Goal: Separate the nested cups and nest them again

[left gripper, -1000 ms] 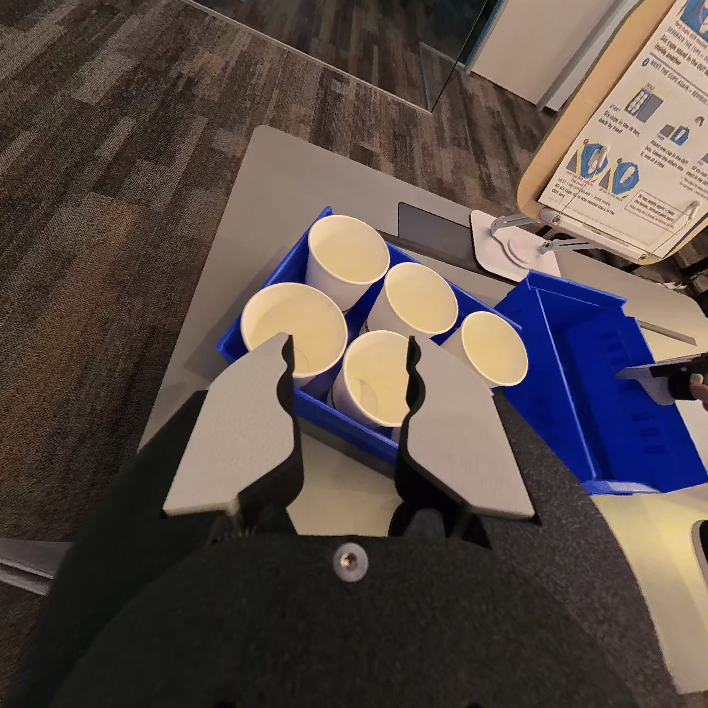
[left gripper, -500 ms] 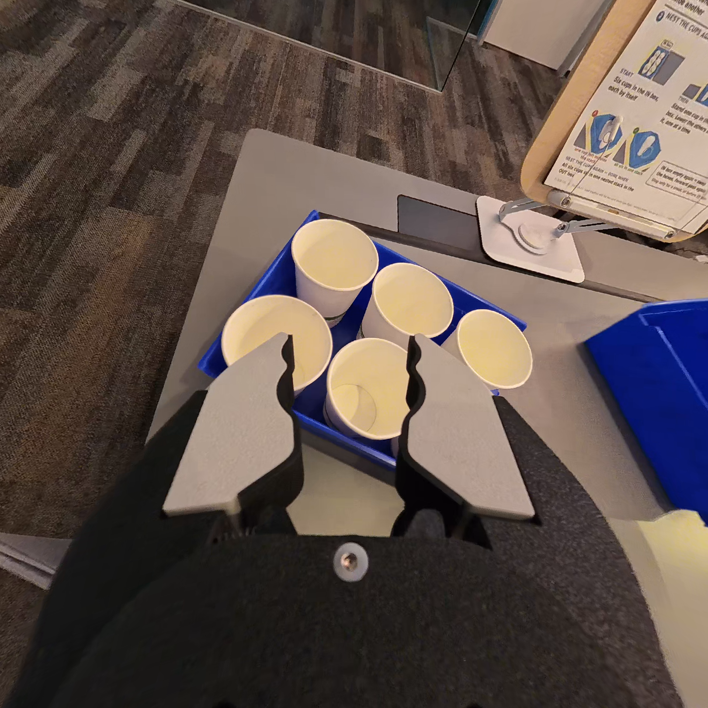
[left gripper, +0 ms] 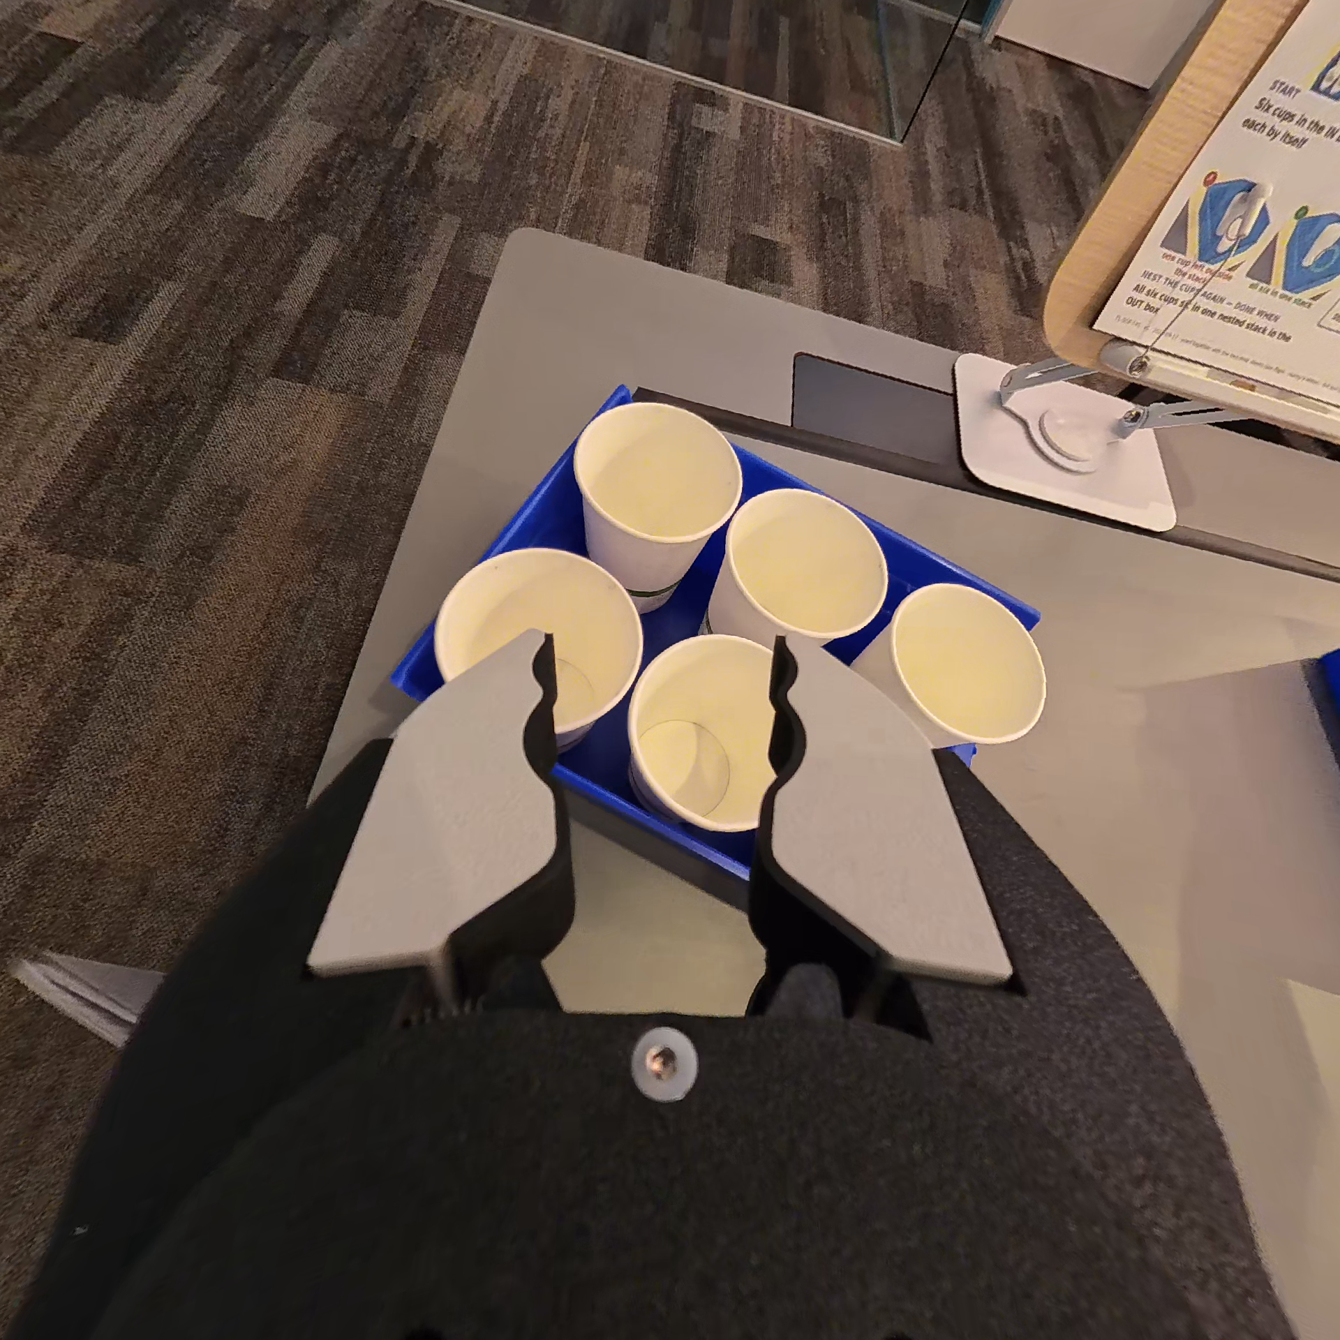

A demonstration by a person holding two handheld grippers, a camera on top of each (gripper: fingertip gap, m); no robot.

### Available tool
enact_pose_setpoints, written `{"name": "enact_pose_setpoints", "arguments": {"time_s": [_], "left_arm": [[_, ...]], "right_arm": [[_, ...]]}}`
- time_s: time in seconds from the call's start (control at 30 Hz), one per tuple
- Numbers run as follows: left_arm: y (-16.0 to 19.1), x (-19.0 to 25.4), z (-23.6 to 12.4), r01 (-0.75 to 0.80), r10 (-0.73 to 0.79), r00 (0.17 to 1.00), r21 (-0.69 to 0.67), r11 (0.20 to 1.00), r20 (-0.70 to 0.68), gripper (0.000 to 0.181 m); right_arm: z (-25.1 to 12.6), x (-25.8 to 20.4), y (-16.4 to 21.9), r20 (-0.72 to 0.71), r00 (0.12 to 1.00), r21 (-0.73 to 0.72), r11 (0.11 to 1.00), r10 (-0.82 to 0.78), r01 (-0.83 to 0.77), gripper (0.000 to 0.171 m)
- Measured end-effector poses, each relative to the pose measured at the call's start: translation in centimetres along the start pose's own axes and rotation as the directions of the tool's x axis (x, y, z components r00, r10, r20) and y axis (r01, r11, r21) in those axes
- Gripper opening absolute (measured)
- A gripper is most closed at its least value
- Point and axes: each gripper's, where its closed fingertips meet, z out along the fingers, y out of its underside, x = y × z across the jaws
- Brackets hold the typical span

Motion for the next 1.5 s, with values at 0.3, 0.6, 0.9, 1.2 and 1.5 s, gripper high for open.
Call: {"name": "enact_pose_setpoints", "arguments": {"time_s": [0.3, 0.6, 0.9, 1.2, 1.5], "left_arm": [[-0.1, 1.5, 0.6, -0.049, 0.049, 0.999, -0.018, 0.999, -0.004, 0.057], [-2.4, 1.8, -2.9, -0.034, 0.023, 0.998, 0.169, 0.985, 0.066, 0.070], [7.3, 2.4, -2.0, 0.078, -0.084, 0.992, 0.063, 0.995, 0.098, 0.071], [12.6, 2.8, 0.5, 0.257, -0.247, 0.966, -0.176, 0.950, 0.079, 0.056], [13.1, 3.1, 0.5, 0.375, -0.339, 0.926, -0.287, 0.882, 0.168, 0.050]], "right_arm": [[-0.3, 0.4, 0.8, 0.002, 0.996, 0.050, 0.995, 0.085, -0.085, 0.004], [-11.6, -1.8, -3.9, -0.235, 0.972, 0.651, 0.737, -0.027, 0.178, 0.041], [-20.8, -10.5, -5.6, -0.248, 0.940, 0.890, 0.329, -0.236, 0.317, 0.046], [-18.5, -12.1, -6.0, -0.221, 0.890, 0.880, 0.312, -0.399, 0.359, 0.046], [-19.4, -11.7, -5.2, -0.153, 0.883, 0.916, 0.271, -0.444, 0.296, 0.044]]}}
